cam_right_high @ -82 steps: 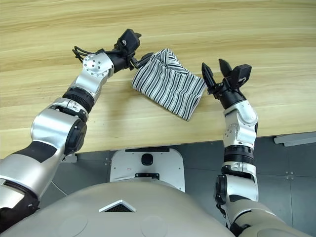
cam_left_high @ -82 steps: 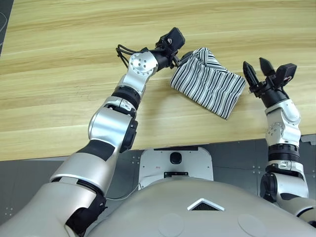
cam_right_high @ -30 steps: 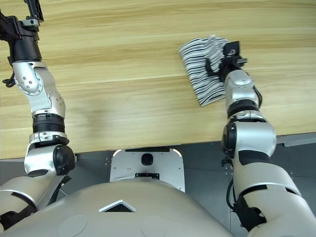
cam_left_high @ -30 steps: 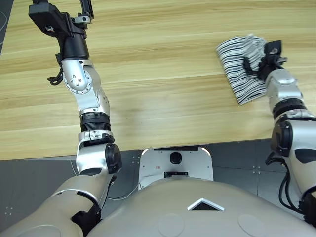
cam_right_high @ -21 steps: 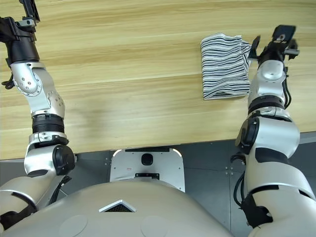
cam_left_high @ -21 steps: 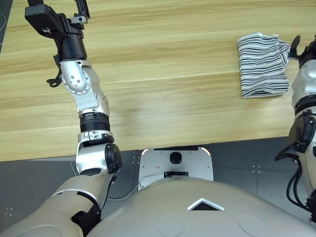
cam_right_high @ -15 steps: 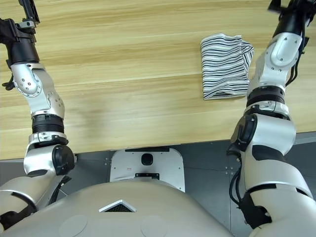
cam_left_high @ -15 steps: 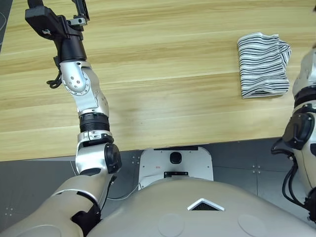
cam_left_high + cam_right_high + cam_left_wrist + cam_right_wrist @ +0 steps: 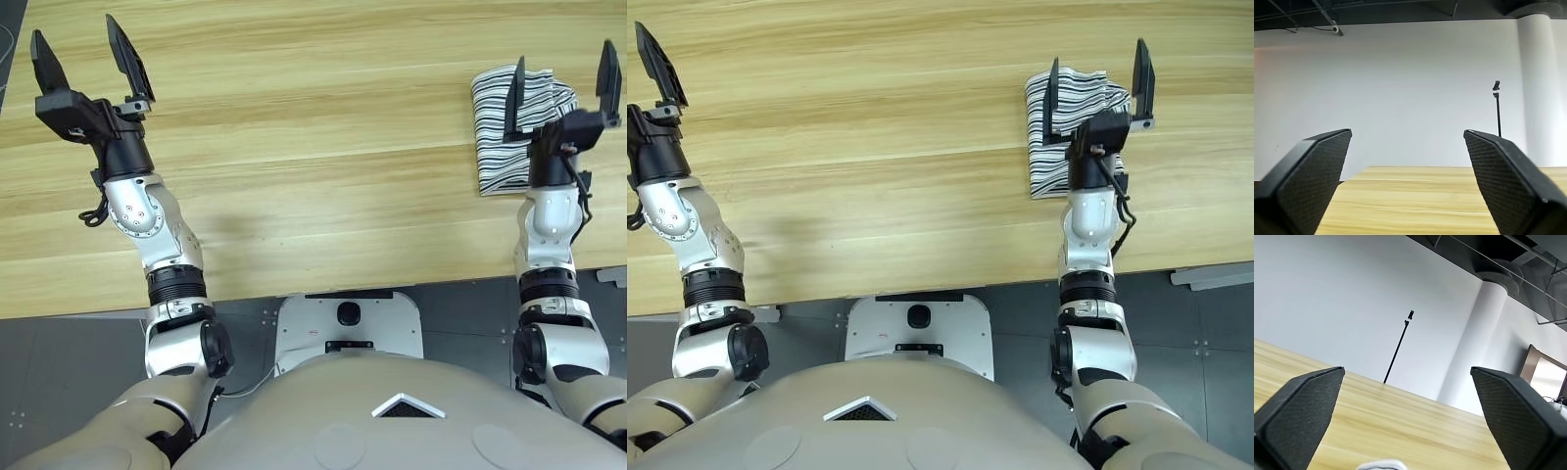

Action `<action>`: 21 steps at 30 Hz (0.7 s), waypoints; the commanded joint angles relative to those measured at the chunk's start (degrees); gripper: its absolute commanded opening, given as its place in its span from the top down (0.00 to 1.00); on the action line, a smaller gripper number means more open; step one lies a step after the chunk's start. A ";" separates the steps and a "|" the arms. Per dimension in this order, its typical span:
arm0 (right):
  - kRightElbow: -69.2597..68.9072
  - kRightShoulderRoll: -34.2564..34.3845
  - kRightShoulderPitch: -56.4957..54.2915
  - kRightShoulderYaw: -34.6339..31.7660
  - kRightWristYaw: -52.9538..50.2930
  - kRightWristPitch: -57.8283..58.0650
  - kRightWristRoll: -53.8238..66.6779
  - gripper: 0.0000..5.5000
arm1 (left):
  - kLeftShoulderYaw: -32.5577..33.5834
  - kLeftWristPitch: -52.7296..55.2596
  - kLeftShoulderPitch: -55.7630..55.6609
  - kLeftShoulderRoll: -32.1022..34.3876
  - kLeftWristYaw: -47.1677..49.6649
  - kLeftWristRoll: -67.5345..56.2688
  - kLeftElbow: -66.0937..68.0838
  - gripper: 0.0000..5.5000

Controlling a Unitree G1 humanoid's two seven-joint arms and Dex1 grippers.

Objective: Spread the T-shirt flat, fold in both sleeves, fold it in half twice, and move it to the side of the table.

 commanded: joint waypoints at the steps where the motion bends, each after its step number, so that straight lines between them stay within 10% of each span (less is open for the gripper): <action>1: 3.04 2.45 2.87 1.26 10.51 0.04 9.89 0.14 | 0.65 0.72 2.52 -0.41 -1.51 -1.97 4.13 0.22; 10: 5.70 6.13 6.98 1.09 33.91 10.20 23.19 0.14 | -2.41 6.13 8.26 -5.50 -15.63 -11.54 7.21 0.22; 21: 6.47 7.92 6.57 -3.24 36.50 9.53 24.59 0.14 | -0.11 -0.48 7.01 -6.35 -20.61 -13.45 12.91 0.22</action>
